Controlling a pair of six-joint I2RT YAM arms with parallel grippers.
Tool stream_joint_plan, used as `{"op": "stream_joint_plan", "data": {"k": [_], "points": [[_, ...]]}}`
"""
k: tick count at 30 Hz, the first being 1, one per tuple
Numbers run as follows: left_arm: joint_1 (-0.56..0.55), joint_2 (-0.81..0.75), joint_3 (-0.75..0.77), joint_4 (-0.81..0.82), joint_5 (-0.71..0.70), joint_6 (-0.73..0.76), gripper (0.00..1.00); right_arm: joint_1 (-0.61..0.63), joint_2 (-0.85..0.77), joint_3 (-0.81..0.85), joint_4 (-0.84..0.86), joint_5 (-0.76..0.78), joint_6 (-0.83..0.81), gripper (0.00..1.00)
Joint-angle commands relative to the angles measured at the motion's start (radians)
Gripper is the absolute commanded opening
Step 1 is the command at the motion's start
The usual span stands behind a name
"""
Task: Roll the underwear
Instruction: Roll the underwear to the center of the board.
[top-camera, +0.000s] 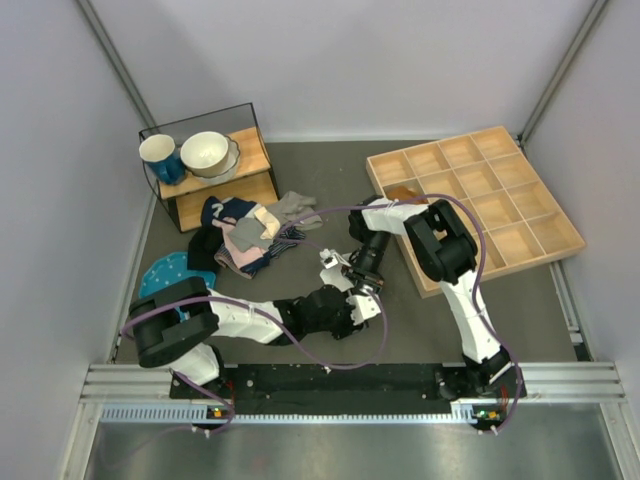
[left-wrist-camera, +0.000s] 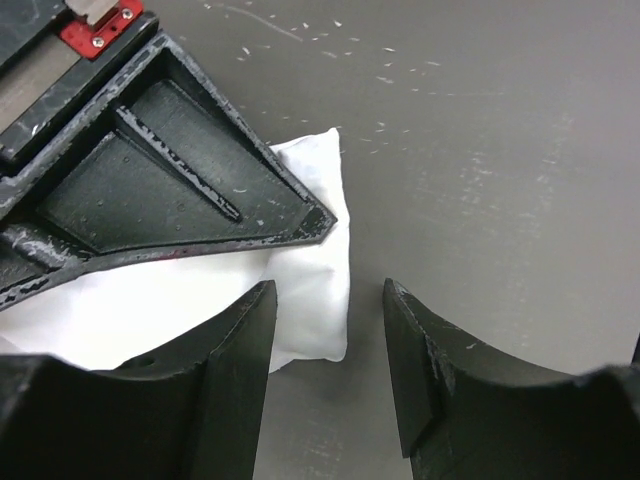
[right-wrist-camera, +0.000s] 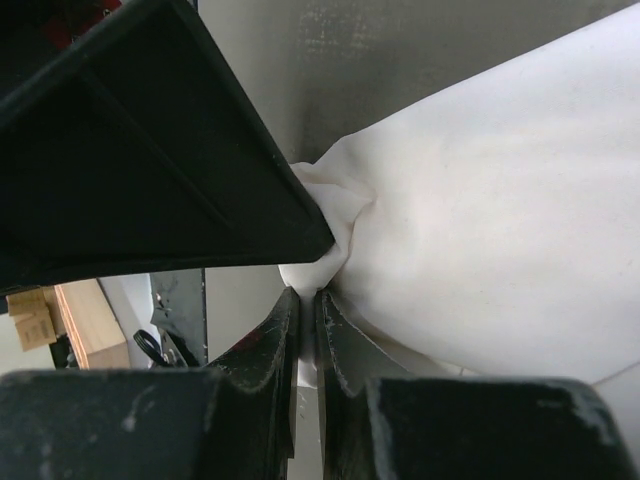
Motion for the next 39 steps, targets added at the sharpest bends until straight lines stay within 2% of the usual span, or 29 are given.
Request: {"op": "stream_joint_plan", "data": {"k": [1,4,6,7,8,11,14,19,27,30,34,36,39], "points": [[-0.002,-0.002,0.011,-0.005,-0.094,-0.030,0.53,-0.013,0.008,0.021,-0.048,0.017,-0.039,0.06],[-0.002,0.001,0.010,-0.004,-0.106,-0.033,0.54,-0.013,0.006,0.021,-0.045,0.017,-0.039,0.06],[-0.002,0.011,0.019,-0.018,-0.103,-0.042,0.48,-0.014,0.004,0.020,-0.045,0.017,-0.038,0.06],[-0.001,0.016,0.022,-0.021,-0.098,-0.044,0.43,-0.013,0.003,0.018,-0.044,0.015,-0.039,0.06],[-0.001,0.022,0.027,-0.023,-0.092,-0.049,0.26,-0.013,0.001,0.018,-0.042,0.014,-0.038,0.06],[0.004,0.041,0.039,-0.041,-0.062,-0.073,0.01,-0.013,-0.011,0.016,-0.037,0.006,-0.036,0.11],[0.014,0.045,0.038,-0.061,-0.028,-0.108,0.00,-0.022,-0.040,0.013,-0.024,-0.017,-0.030,0.17],[0.099,0.028,0.005,-0.051,0.157,-0.199,0.00,-0.071,-0.133,0.021,0.013,-0.046,-0.004,0.31],[0.281,0.050,-0.036,0.018,0.432,-0.367,0.00,-0.195,-0.301,-0.026,0.168,-0.092,0.039,0.34],[0.327,0.083,-0.038,0.040,0.503,-0.421,0.00,-0.220,-0.383,-0.097,0.200,-0.118,-0.013,0.33],[0.389,0.155,-0.001,0.042,0.607,-0.512,0.00,-0.218,-0.502,-0.213,0.220,-0.161,-0.217,0.33],[0.428,0.211,0.016,0.048,0.677,-0.576,0.00,-0.198,-0.557,-0.273,0.225,-0.160,-0.306,0.33],[0.473,0.275,0.031,0.090,0.742,-0.653,0.00,-0.142,-0.607,-0.357,0.300,-0.108,-0.329,0.34]]}}
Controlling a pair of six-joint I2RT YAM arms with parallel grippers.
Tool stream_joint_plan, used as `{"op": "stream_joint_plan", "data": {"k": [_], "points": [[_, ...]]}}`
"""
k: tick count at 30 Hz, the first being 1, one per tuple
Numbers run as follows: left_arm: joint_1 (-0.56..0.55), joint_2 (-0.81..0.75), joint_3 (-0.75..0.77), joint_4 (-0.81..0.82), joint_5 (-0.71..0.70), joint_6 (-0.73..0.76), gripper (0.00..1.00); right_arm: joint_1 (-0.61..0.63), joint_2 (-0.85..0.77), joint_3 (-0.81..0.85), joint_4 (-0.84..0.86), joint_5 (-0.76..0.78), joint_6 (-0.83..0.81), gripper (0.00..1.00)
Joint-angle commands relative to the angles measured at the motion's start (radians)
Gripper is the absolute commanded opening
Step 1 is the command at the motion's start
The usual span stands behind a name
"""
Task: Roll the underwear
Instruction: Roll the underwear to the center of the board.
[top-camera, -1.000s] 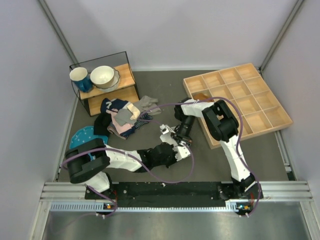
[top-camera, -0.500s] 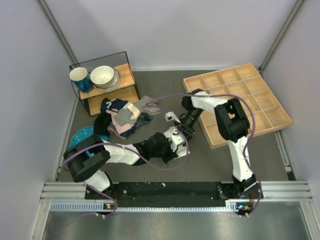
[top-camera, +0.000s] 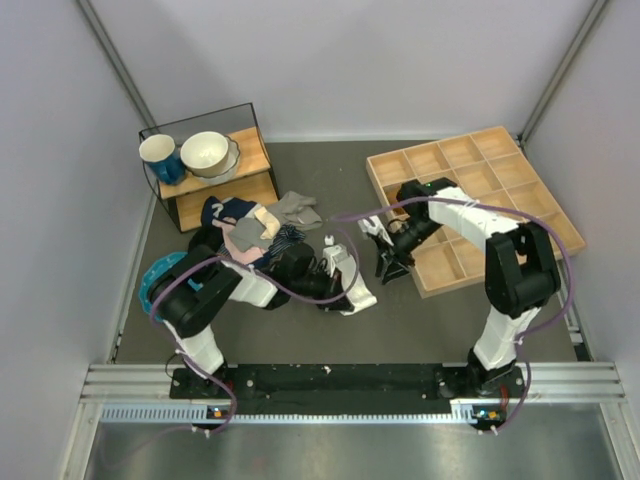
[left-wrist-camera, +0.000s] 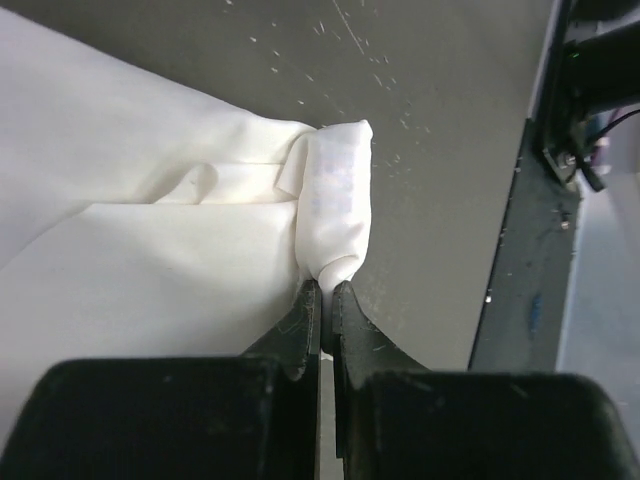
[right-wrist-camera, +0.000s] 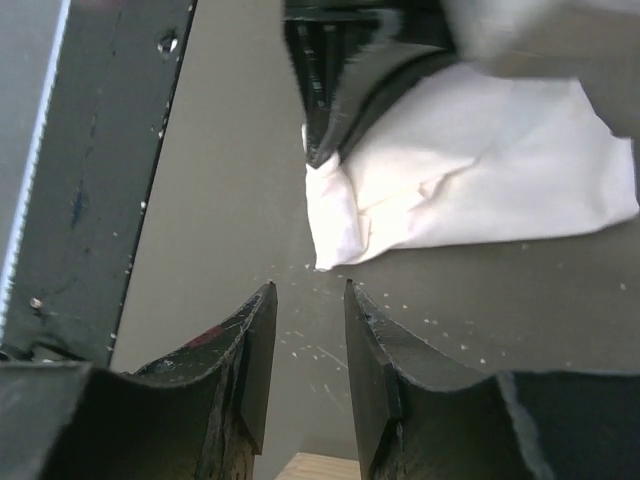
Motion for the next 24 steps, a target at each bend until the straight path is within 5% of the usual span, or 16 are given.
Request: {"op": "stream_joint_plan", "data": {"k": [1,9,19,24], "points": [[0.058,0.115,0.003,-0.009,0.097,-0.132,0.00,0.092,-0.127,-0.113,0.117,0.009,-0.142,0.35],[0.102,0.158,-0.020,0.065,0.099,-0.227,0.02,0.311,-0.223,-0.320,0.534,0.301,-0.043,0.40],[0.127,0.170,-0.071,0.178,0.091,-0.293,0.06,0.394,-0.132,-0.354,0.648,0.450,-0.015,0.41],[0.134,0.149,-0.101,0.262,0.071,-0.335,0.18,0.410,-0.103,-0.371,0.648,0.461,-0.012,0.32]]}}
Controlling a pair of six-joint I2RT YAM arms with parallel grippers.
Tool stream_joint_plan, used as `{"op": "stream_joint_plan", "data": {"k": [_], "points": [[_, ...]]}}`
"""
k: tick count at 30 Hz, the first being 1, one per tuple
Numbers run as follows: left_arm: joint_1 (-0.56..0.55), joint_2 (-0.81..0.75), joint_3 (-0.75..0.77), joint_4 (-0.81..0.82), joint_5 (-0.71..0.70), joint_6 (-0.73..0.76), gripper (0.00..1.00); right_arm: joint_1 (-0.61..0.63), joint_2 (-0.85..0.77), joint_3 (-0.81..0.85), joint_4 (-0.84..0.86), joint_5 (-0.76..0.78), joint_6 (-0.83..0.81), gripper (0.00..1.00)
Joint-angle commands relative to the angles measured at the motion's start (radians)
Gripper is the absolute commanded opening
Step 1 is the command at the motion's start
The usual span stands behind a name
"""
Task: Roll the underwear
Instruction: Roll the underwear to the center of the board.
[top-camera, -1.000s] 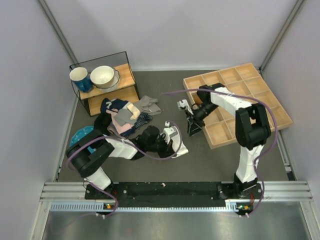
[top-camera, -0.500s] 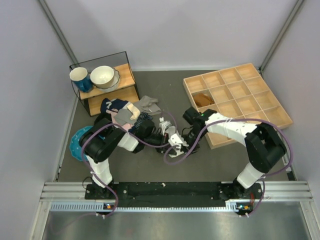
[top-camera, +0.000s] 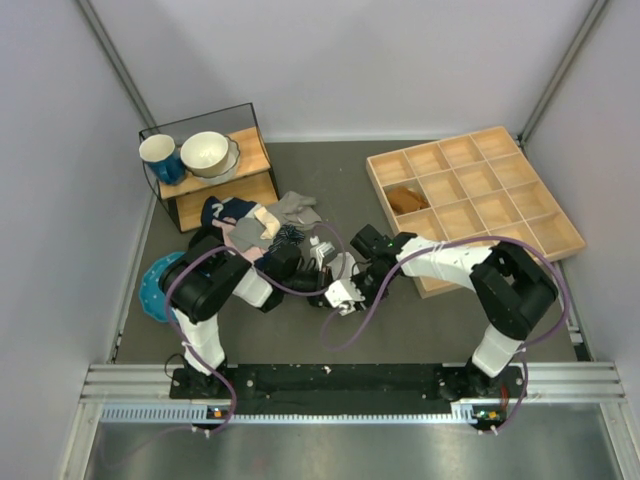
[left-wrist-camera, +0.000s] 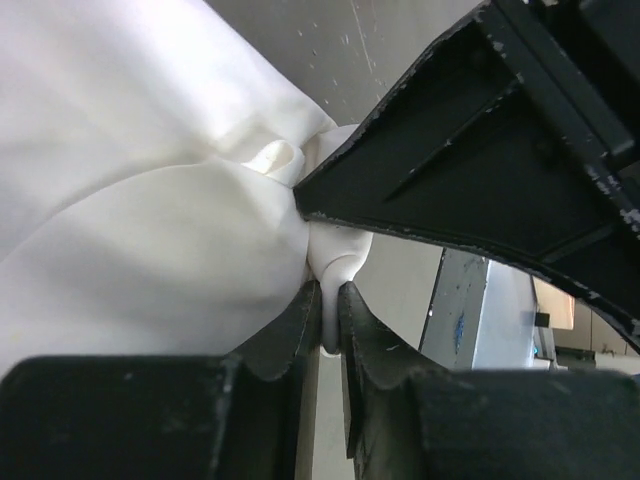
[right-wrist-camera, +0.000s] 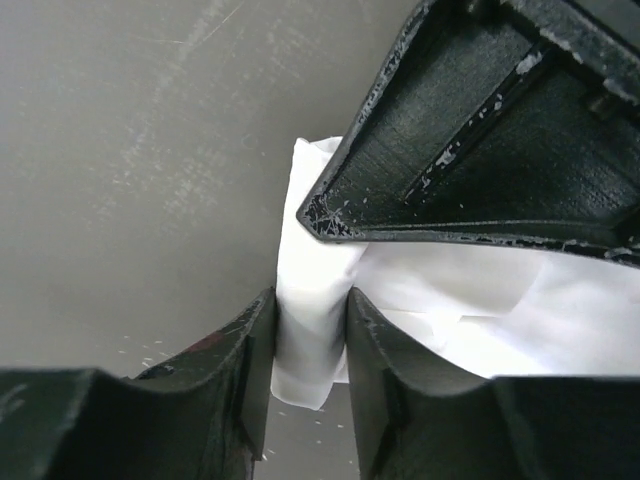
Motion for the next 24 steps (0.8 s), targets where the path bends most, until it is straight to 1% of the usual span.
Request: {"op": "stream_joint_plan", "data": {"k": [1,2,3,4,5,6,7,9,10,12,13,15,16,18,19,20,22,24], "points": [[0.019,0.005,-0.060,0.020,-0.098,-0.011,0.20,0.026,0.022,-0.013,0.034,0.023,0.019,0.28],[0.019,-0.019,-0.068,0.042,-0.101,-0.015,0.23,0.026,0.025,-0.008,0.029,0.020,0.025,0.19],[0.019,-0.035,-0.092,0.063,-0.124,-0.017,0.30,0.026,0.032,-0.002,0.020,0.015,0.035,0.15],[0.019,-0.079,-0.107,0.110,-0.136,-0.017,0.33,0.026,0.040,0.004,0.010,0.014,0.039,0.12],[0.021,-0.104,-0.124,0.125,-0.151,-0.008,0.36,0.026,0.045,0.021,-0.016,0.009,0.040,0.07],[0.019,-0.131,-0.156,0.134,-0.170,0.008,0.38,0.026,0.046,0.031,-0.032,-0.006,0.054,0.06],[0.021,-0.195,-0.175,0.142,-0.205,0.026,0.41,0.026,0.062,0.047,-0.055,-0.012,0.057,0.05],[0.019,-0.269,-0.239,0.157,-0.243,0.086,0.43,0.028,0.082,0.100,-0.159,-0.038,0.056,0.03],[0.018,-0.345,-0.262,0.168,-0.280,0.126,0.46,0.023,0.094,0.122,-0.196,-0.046,0.065,0.03],[0.013,-0.419,-0.331,0.203,-0.311,0.175,0.48,0.017,0.126,0.177,-0.294,-0.086,0.069,0.03],[-0.002,-0.491,-0.354,0.212,-0.338,0.227,0.49,0.008,0.135,0.194,-0.322,-0.098,0.071,0.03],[-0.028,-0.558,-0.412,0.257,-0.360,0.288,0.50,-0.007,0.174,0.248,-0.403,-0.136,0.085,0.02],[-0.060,-0.614,-0.428,0.266,-0.372,0.342,0.50,-0.014,0.187,0.263,-0.426,-0.147,0.091,0.02],[-0.106,-0.660,-0.457,0.274,-0.414,0.406,0.51,-0.040,0.235,0.311,-0.477,-0.175,0.098,0.03],[-0.160,-0.693,-0.459,0.268,-0.430,0.466,0.51,-0.050,0.252,0.324,-0.507,-0.183,0.106,0.03],[-0.186,-0.702,-0.460,0.261,-0.467,0.492,0.52,-0.066,0.266,0.350,-0.523,-0.195,0.112,0.03],[-0.244,-0.704,-0.459,0.254,-0.487,0.554,0.52,-0.084,0.304,0.375,-0.565,-0.209,0.123,0.04],[-0.271,-0.687,-0.450,0.257,-0.500,0.577,0.52,-0.106,0.328,0.412,-0.592,-0.229,0.131,0.05]]}}
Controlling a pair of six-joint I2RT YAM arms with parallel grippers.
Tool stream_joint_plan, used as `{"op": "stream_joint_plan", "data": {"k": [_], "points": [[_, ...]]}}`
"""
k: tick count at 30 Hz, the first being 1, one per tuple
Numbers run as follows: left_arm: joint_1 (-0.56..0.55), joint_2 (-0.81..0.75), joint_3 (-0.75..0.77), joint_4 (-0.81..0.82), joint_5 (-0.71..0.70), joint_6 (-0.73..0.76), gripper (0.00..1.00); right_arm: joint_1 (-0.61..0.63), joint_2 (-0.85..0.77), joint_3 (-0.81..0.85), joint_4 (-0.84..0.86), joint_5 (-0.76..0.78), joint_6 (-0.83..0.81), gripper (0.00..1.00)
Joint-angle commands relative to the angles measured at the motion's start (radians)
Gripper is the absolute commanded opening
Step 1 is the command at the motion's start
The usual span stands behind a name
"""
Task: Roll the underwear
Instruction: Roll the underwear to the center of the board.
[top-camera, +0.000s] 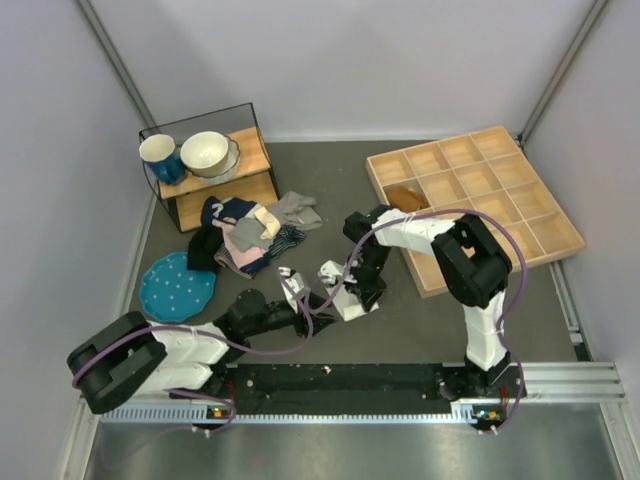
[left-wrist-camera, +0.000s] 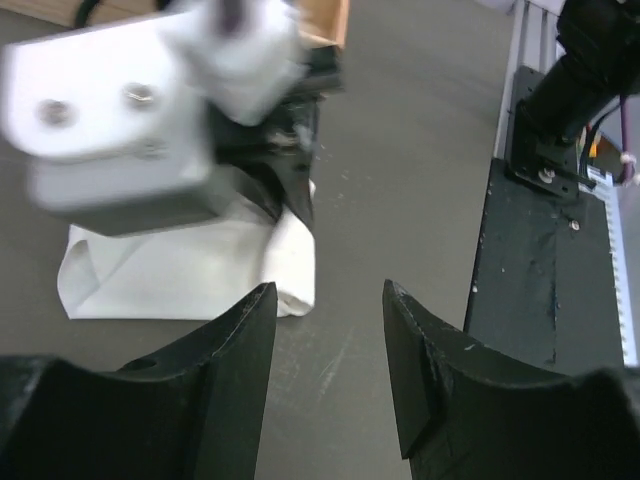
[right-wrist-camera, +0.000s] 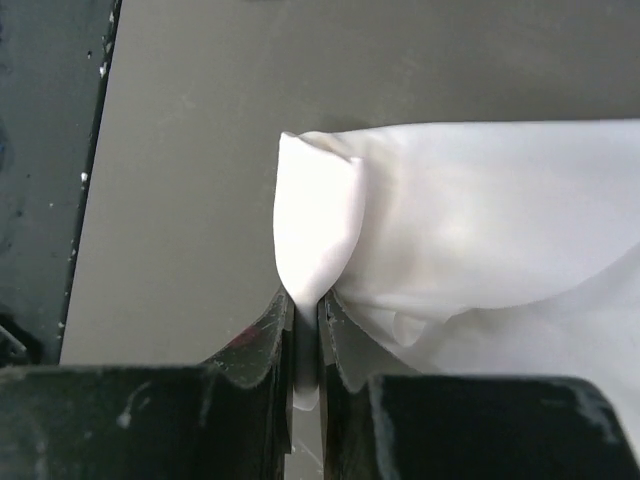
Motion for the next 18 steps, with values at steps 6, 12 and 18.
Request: {"op": "stream_joint_plan", "data": {"k": [6,12,18], "points": [[-0.105,0.129,0.060,0.050,-0.098,0.229,0.53,-0.072,0.116,0.150,-0.206,-0.117,0.056,0.07],[-0.137,0.179,0.169,-0.091,-0.113,0.343,0.55,-0.074,0.158,0.182,-0.232,-0.117,0.074,0.08],[-0.172,0.244,0.261,-0.204,-0.118,0.423,0.56,-0.080,0.179,0.208,-0.241,-0.123,0.091,0.09]]}}
